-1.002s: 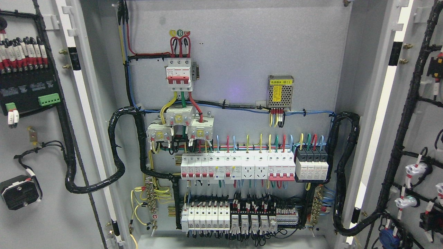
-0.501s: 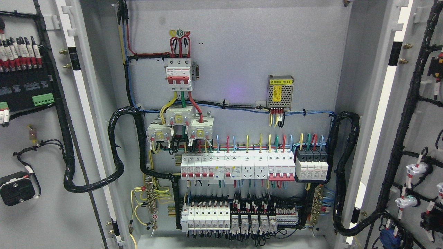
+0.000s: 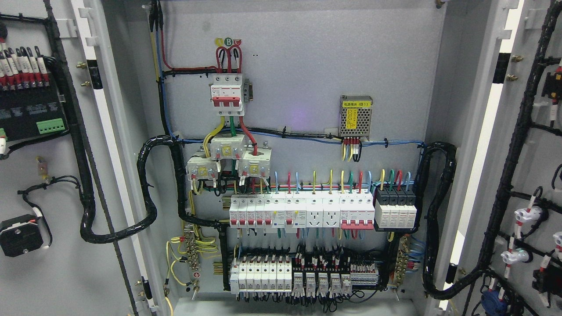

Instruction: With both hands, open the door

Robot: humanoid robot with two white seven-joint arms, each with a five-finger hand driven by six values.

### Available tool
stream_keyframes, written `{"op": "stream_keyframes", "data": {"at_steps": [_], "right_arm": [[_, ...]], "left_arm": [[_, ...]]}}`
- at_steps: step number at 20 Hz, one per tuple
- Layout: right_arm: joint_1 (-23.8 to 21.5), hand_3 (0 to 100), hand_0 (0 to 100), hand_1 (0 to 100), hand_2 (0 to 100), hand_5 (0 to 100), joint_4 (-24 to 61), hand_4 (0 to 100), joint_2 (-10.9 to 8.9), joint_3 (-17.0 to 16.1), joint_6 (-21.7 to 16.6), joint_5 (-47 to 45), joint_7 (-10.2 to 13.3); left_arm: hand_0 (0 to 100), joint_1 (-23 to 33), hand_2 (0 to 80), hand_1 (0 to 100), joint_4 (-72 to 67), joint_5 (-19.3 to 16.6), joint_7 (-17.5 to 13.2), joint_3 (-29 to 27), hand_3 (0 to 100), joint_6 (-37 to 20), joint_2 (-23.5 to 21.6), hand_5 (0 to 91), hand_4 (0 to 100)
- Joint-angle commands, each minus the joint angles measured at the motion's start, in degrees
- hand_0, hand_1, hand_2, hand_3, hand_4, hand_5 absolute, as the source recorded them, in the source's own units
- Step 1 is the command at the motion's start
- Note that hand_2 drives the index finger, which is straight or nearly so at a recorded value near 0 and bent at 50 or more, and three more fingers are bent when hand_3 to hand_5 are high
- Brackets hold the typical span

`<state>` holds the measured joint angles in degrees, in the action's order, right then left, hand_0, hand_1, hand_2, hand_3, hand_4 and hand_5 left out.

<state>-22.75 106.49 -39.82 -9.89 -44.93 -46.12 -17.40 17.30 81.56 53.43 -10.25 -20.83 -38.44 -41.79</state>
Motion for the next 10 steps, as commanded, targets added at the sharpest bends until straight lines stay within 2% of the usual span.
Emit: {"op": "stream_keyframes", "data": {"at_steps": [1, 5, 10], "right_arm": [[-0.3, 0, 0, 0, 0, 0, 0.0, 0, -1.49, 0.2, -2.2, 0.0, -0.3], [-0.2, 0, 0, 0, 0, 0, -0.8, 0, -2.98, -0.4, -2.3, -0.1, -0.2], [-0.1, 0, 0, 0, 0, 0, -0.1, 0, -2.99, 0.1, -2.3, -0.1, -0.3]], "left_arm": [[0, -0.4, 0.0, 0, -3.7, 0.0, 0.1, 0.2, 0, 0.1, -0.1, 0.0, 3], [0, -0.4, 0.0, 0, -3.3, 0.0, 0.0, 0.2, 0, 0.0, -0.1, 0.0, 3], [0, -0.3, 0.0, 0, -2.5, -0.1, -0.1, 0.4, 0, -0.1, -0.1, 0.0, 3]]}}
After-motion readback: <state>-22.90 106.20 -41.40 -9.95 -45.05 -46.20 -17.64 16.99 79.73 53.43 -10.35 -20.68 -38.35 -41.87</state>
